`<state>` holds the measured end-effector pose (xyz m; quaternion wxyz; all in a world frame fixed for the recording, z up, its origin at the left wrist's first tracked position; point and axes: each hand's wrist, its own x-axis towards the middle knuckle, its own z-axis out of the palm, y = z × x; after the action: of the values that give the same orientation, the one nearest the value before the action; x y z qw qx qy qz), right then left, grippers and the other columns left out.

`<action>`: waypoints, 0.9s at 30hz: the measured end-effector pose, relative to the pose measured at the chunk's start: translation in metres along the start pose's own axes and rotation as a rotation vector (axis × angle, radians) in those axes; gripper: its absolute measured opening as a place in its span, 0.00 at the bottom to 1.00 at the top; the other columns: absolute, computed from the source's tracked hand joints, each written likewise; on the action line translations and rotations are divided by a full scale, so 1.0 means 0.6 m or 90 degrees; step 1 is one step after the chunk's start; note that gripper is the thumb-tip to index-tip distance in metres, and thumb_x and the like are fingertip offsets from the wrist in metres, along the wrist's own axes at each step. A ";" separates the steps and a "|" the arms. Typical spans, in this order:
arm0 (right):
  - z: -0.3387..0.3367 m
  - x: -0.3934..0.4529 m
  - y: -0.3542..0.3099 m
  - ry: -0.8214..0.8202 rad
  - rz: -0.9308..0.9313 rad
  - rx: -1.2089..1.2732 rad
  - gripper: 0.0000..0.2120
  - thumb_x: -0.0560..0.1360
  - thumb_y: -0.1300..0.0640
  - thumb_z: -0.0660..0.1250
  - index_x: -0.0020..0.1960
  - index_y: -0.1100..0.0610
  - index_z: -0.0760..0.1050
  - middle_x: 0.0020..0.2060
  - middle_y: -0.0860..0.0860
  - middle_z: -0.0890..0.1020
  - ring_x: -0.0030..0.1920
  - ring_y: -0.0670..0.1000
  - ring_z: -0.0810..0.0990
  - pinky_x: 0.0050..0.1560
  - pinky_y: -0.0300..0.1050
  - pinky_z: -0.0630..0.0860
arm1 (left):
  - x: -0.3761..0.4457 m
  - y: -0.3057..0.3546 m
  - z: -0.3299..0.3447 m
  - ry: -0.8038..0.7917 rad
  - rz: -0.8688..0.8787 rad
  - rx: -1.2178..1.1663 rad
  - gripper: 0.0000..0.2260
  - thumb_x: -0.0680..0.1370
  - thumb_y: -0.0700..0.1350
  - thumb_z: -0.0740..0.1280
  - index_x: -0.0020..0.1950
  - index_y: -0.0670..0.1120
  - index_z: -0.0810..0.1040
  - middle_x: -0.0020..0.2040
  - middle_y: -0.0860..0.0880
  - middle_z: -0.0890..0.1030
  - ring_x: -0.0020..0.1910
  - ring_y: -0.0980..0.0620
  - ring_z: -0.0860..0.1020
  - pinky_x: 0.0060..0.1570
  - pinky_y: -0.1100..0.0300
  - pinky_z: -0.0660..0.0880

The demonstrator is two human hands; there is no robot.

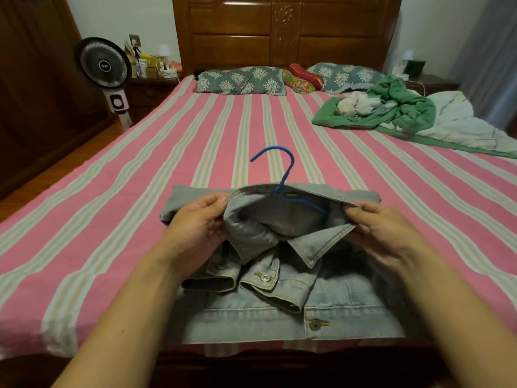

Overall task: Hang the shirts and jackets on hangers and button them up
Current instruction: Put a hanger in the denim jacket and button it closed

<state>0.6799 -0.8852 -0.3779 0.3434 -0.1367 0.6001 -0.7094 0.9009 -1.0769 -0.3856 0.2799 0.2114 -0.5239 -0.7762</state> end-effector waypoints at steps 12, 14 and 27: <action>0.017 0.032 -0.001 -0.034 0.070 0.090 0.12 0.83 0.64 0.60 0.46 0.63 0.80 0.34 0.54 0.82 0.32 0.48 0.81 0.33 0.40 0.81 | 0.026 -0.006 0.006 0.071 -0.058 0.053 0.09 0.85 0.45 0.62 0.55 0.44 0.80 0.48 0.45 0.85 0.46 0.50 0.84 0.47 0.58 0.82; 0.016 0.029 -0.001 -0.106 0.080 0.053 0.15 0.82 0.62 0.60 0.46 0.63 0.84 0.39 0.57 0.84 0.35 0.50 0.83 0.37 0.41 0.82 | 0.033 -0.007 -0.001 0.066 -0.064 0.075 0.08 0.84 0.46 0.63 0.52 0.46 0.80 0.46 0.45 0.84 0.43 0.51 0.83 0.46 0.57 0.82; -0.021 0.008 0.003 -0.215 0.259 0.108 0.20 0.80 0.52 0.63 0.66 0.63 0.79 0.65 0.61 0.79 0.67 0.61 0.77 0.72 0.60 0.69 | 0.015 -0.025 -0.020 0.074 -0.194 0.112 0.12 0.81 0.50 0.67 0.53 0.41 0.82 0.48 0.41 0.81 0.45 0.44 0.80 0.42 0.55 0.76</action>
<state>0.6694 -0.8788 -0.3836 0.5839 -0.1004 0.4881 -0.6409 0.8986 -1.0866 -0.4041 0.1693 0.3565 -0.5346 -0.7473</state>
